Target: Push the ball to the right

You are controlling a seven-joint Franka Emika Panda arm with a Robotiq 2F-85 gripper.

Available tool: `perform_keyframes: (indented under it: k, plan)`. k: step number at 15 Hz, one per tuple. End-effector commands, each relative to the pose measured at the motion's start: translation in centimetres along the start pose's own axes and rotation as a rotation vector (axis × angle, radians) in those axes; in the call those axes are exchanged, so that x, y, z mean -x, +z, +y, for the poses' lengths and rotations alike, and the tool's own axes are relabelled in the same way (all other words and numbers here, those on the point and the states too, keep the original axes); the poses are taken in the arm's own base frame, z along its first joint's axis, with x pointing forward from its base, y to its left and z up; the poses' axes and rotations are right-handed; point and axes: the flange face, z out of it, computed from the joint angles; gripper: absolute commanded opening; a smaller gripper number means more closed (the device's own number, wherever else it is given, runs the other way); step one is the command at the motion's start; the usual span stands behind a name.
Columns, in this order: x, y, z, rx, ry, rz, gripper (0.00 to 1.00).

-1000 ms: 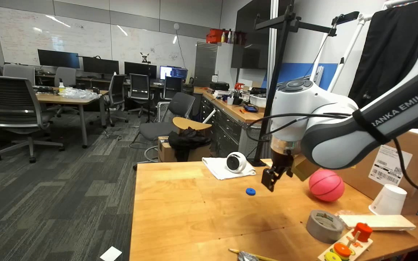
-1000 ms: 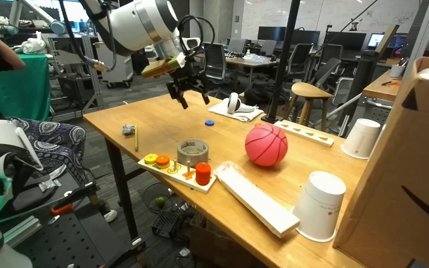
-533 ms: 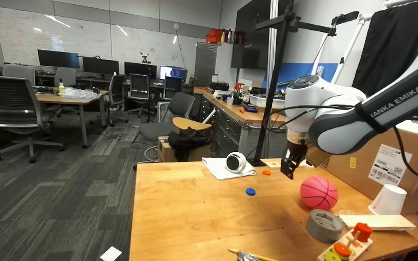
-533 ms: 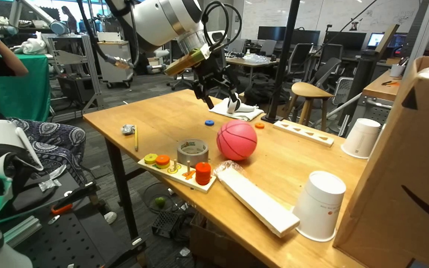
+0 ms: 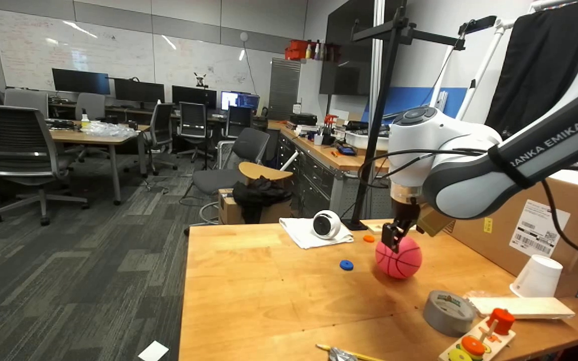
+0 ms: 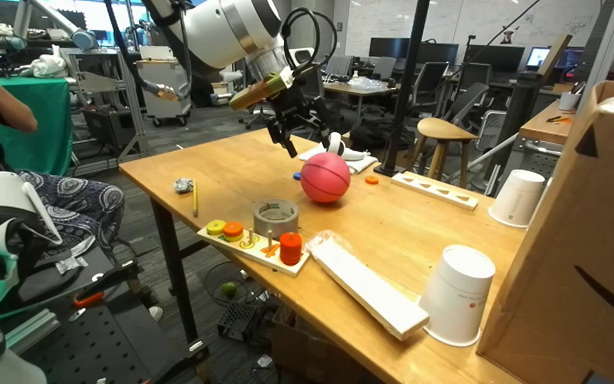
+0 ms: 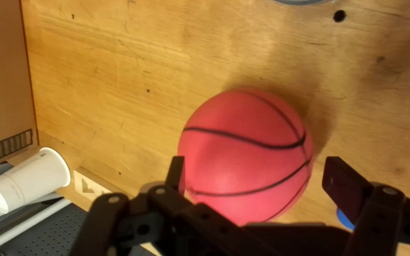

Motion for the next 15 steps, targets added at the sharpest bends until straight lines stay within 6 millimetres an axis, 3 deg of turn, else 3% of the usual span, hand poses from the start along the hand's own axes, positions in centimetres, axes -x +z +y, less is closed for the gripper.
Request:
perform_keyframes:
  k: [1,4,7,10,15]
  plan:
    - [0.0,-1.9,-3.7,-0.08,-0.082,0.093,1.0]
    - [-0.5,-2.5,-6.3,-0.148,-0.125,0.162,1.0]
    - [-0.9,-2.0,-7.5,-0.178,-0.131,0.176,1.0]
    - [-1.4,-0.6,-7.1,-0.199,-0.098,0.16,1.0]
    - [-2.5,2.4,-3.6,-0.246,0.032,0.12,1.0]
